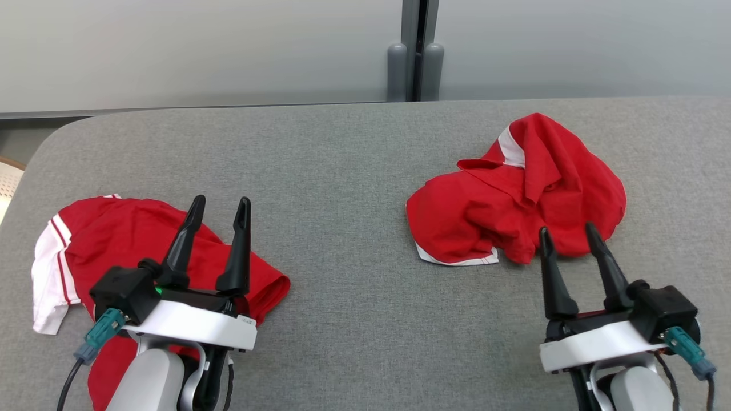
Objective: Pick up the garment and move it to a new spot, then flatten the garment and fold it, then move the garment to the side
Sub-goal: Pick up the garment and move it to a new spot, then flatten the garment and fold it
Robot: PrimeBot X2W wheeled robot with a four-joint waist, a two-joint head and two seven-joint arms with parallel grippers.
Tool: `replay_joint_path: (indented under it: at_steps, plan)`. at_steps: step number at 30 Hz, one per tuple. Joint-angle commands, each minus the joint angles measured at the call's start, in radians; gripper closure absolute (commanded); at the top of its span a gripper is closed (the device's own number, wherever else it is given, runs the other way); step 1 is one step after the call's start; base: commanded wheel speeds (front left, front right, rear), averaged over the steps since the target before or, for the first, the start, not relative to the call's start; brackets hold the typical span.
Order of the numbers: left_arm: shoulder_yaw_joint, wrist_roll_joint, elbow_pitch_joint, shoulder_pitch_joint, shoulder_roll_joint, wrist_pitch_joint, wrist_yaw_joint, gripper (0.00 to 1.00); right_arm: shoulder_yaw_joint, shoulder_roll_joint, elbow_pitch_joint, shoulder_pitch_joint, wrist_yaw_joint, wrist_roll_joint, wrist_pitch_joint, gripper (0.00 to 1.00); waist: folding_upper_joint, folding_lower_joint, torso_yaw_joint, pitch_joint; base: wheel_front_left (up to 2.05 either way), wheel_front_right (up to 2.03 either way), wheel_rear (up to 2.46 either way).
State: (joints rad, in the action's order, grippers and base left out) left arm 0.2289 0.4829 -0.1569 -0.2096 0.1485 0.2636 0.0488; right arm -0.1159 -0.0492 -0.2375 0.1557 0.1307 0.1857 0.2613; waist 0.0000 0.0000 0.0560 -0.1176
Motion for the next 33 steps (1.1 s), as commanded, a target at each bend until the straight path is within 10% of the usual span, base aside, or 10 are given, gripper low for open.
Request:
replay_joint_path:
  at_steps: [1,13,33]
  plan:
    - [-0.02,-0.022,0.0,0.007,-0.005,0.001,0.016,0.0,-0.012,-0.002,-0.004,-0.006,0.0,0.005,0.006,0.0,0.0,0.0,0.007,0.007,0.0,0.0,0.0]
    - [-0.059,-0.106,-0.045,-0.005,-0.058,0.001,0.072,0.0,-0.135,-0.003,-0.171,0.055,0.0,0.145,0.004,0.0,0.0,0.0,0.047,-0.042,0.0,0.0,0.0]
    - [-0.035,-0.116,-0.065,-0.072,-0.09,0.001,0.082,0.0,-0.049,-0.002,-0.525,0.24,0.002,0.249,-0.03,0.0,0.0,0.0,0.131,-0.152,0.0,0.0,0.0]
